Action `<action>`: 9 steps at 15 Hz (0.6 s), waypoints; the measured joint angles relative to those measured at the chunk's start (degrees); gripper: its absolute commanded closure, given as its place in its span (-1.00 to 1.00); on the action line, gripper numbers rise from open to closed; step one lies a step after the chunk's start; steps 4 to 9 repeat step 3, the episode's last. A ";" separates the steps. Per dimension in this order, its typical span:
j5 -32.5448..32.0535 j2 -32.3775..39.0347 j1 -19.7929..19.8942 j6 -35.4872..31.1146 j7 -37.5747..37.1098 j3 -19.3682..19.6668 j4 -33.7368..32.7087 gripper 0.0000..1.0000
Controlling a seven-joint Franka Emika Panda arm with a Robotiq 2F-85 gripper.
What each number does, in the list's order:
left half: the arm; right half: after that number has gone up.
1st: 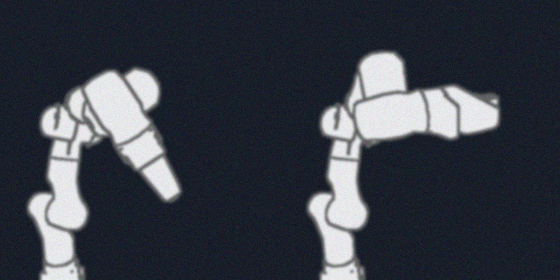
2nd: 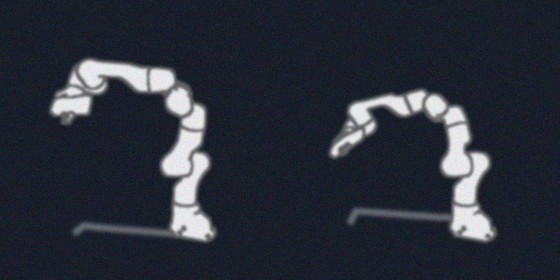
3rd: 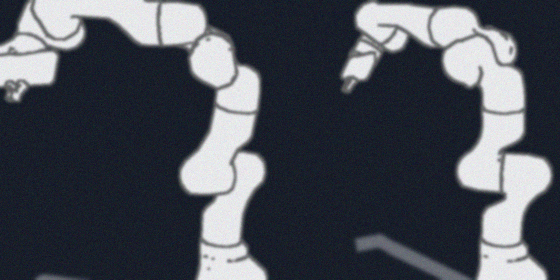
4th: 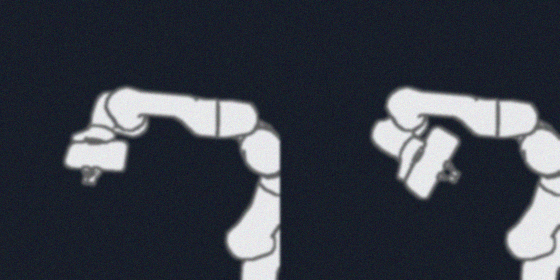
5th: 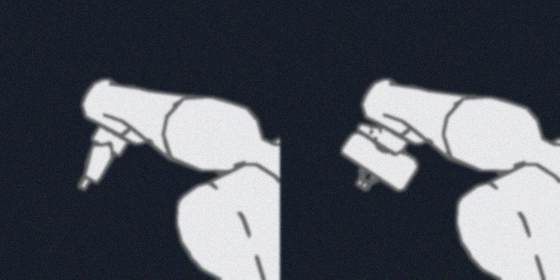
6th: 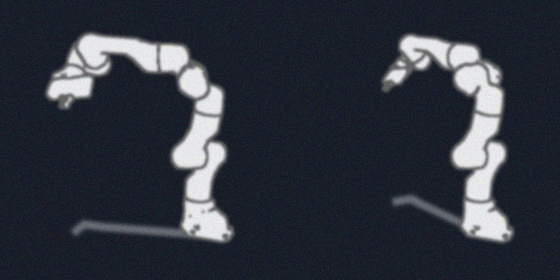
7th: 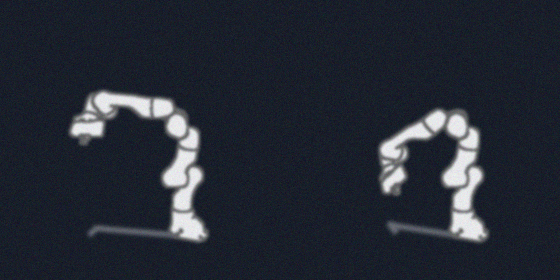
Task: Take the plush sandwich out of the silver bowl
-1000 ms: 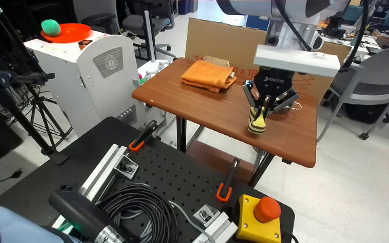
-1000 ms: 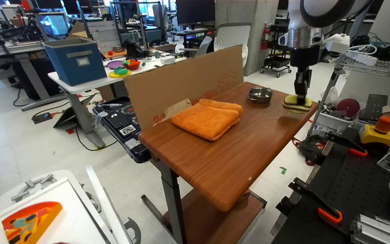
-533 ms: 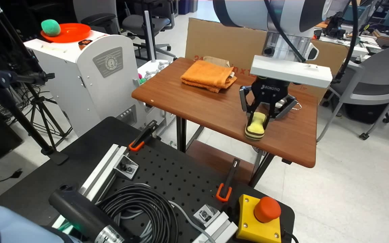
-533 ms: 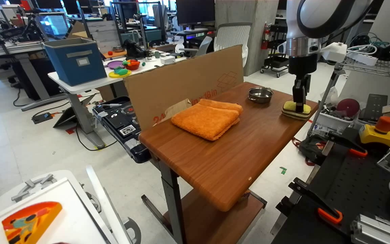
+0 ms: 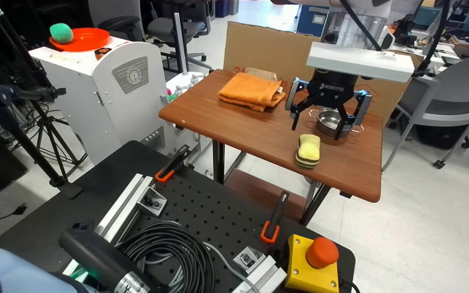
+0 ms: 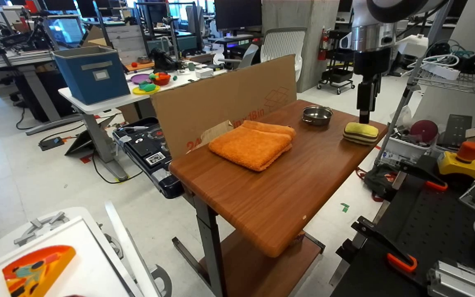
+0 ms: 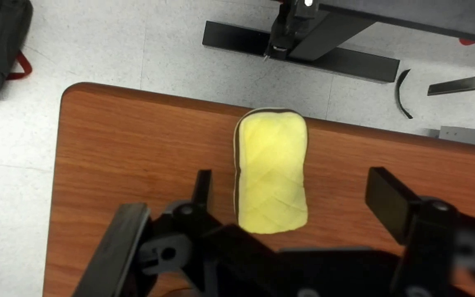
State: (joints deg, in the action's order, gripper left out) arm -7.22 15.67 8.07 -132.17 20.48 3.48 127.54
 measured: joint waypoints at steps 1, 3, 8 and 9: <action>0.00 0.31 -0.01 -0.04 -0.01 0.00 -0.01 -0.89; 0.00 0.58 -0.01 -0.05 -0.03 0.00 -0.02 -0.89; 0.00 0.58 -0.01 -0.05 -0.03 0.00 -0.02 -0.89; 0.00 0.58 -0.01 -0.05 -0.03 0.00 -0.02 -0.89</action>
